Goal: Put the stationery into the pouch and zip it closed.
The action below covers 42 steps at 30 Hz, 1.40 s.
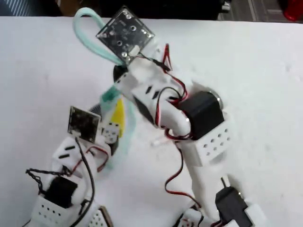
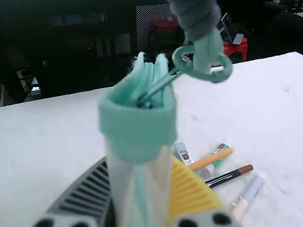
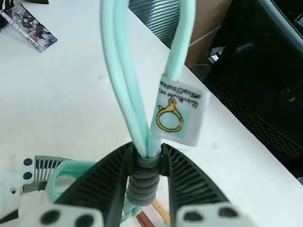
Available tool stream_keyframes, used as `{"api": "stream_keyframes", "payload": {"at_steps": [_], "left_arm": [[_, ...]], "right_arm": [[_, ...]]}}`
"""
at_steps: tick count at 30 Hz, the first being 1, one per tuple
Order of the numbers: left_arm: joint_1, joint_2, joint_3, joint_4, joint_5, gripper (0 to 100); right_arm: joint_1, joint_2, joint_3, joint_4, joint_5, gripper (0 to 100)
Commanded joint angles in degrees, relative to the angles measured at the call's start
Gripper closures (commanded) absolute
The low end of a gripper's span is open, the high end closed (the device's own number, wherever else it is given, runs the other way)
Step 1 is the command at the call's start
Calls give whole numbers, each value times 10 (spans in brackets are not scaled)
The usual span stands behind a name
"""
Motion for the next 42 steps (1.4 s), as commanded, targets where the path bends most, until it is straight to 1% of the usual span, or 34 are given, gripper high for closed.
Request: {"api": "stream_keyframes", "payload": {"at_steps": [1, 4, 5, 8, 12, 16, 18, 21, 25, 28, 32, 33, 35, 36, 37, 39, 42], "left_arm": [[25, 4, -12, 62, 8, 894], [31, 4, -54, 150, 11, 755], [29, 4, -68, 171, 22, 751], [27, 4, -95, 198, 28, 775], [27, 4, -98, 199, 25, 803], [27, -2, -112, 202, 25, 840], [27, -27, -125, 225, 25, 851], [27, -98, -127, 251, 25, 849], [32, -193, -75, 245, 15, 849], [32, -177, -70, 237, -12, 854], [31, -175, -67, 231, -11, 865], [28, -175, -62, 221, -11, 890], [27, -175, -36, 182, -17, 971], [27, -175, -20, 162, -25, 985], [27, -175, -4, 146, -33, 969], [29, -175, 14, 129, -35, 980], [31, -175, 14, 127, -35, 977]], "right_arm": [[6, 0, -2, -12, -33, 981], [4, 3, 5, -8, -48, 981], [2, 0, 14, -7, -52, 981], [-12, -4, 46, -7, -69, 981], [-27, -22, 94, -2, -74, 981], [-34, -51, 112, -4, -74, 981], [-35, -62, 112, -4, -74, 981], [-36, -65, 112, -5, -74, 981], [-36, -65, 113, -5, -74, 981], [-36, -67, 113, -6, -71, 981], [-34, -67, 113, -29, -69, 981], [-34, -67, 113, -36, -69, 981], [-35, -65, 113, -47, -69, 981], [-35, -64, 113, -51, -69, 981], [-33, -64, 114, -53, -69, 981], [-26, -64, 114, -58, -69, 981], [-4, -63, 114, -71, -69, 981]]}}
